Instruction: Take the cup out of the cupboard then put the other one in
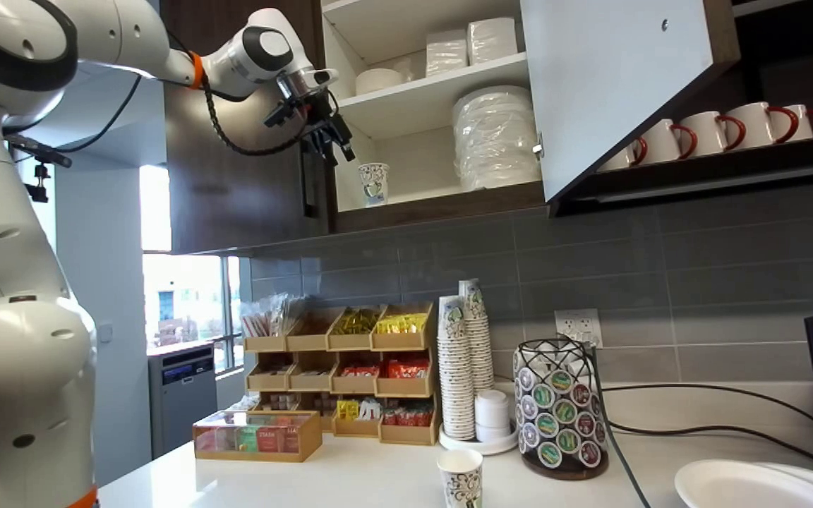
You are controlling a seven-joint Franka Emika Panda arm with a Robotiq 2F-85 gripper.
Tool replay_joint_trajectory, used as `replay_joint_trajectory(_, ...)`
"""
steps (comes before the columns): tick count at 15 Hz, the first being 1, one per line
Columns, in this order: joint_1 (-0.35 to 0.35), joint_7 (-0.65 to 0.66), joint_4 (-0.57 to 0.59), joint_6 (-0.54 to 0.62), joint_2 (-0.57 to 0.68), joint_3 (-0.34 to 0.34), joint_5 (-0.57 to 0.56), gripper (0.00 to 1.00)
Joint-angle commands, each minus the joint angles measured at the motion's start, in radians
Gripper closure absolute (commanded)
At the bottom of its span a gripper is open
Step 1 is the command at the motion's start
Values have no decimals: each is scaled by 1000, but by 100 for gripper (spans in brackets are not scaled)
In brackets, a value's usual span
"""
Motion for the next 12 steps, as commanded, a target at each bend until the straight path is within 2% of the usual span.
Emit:
replay_joint_trajectory(1, 8, 76, 98, 25, 86, 10, -35, 0)
replay_joint_trajectory(7, 8, 203, 138, 171, 145, 9, -120, 0)
replay_joint_trajectory(12, 17, 277, 134, 222, 164, 1, -146, 0)
